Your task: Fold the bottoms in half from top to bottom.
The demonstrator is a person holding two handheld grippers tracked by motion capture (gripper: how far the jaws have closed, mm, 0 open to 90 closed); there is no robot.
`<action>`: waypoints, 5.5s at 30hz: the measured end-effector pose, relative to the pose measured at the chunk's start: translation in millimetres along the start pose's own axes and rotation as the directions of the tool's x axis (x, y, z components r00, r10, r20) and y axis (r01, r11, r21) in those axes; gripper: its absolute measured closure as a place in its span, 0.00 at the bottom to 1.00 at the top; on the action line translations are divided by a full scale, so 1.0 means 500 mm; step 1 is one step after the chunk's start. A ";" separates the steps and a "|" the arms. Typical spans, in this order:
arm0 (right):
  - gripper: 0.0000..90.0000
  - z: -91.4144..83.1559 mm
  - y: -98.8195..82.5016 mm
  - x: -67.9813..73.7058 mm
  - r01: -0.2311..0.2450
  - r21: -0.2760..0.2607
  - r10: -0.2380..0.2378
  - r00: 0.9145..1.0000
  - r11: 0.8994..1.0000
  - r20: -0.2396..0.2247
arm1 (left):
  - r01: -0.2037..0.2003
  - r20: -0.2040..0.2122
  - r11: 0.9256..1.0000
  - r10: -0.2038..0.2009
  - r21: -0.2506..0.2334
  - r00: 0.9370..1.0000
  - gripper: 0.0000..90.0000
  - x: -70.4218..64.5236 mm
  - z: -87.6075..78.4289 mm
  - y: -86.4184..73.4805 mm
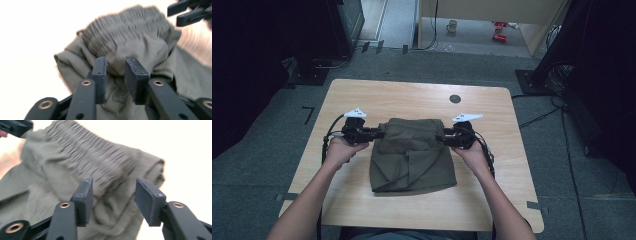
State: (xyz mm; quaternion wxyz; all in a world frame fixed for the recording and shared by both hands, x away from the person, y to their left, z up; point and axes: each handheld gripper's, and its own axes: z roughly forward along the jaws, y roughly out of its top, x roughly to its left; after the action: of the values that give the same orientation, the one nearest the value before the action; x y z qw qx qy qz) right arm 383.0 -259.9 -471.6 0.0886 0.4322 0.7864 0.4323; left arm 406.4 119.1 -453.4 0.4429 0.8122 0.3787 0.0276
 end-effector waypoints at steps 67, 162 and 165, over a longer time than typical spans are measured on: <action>0.77 -0.006 -0.028 0.018 0.026 -0.025 -0.029 0.993 0.999 -0.119 | -0.248 -0.087 0.968 0.251 0.044 0.964 0.56 -0.072 0.025 -0.025; 0.62 0.021 -0.028 0.046 0.049 0.010 -0.049 0.998 0.999 0.050 | -0.072 -0.098 0.997 0.071 -0.012 0.993 0.83 0.000 -0.029 -0.015; 0.64 0.000 -0.033 0.074 0.072 0.003 -0.072 0.997 0.997 0.035 | -0.102 -0.077 0.995 0.101 -0.011 0.992 0.84 -0.036 -0.038 -0.015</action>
State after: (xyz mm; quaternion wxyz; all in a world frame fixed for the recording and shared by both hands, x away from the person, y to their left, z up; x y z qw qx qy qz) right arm 350.5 -235.7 -475.4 0.1174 0.4112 0.8002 0.4205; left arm 381.8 123.2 -442.3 0.4324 0.8253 0.3533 0.0841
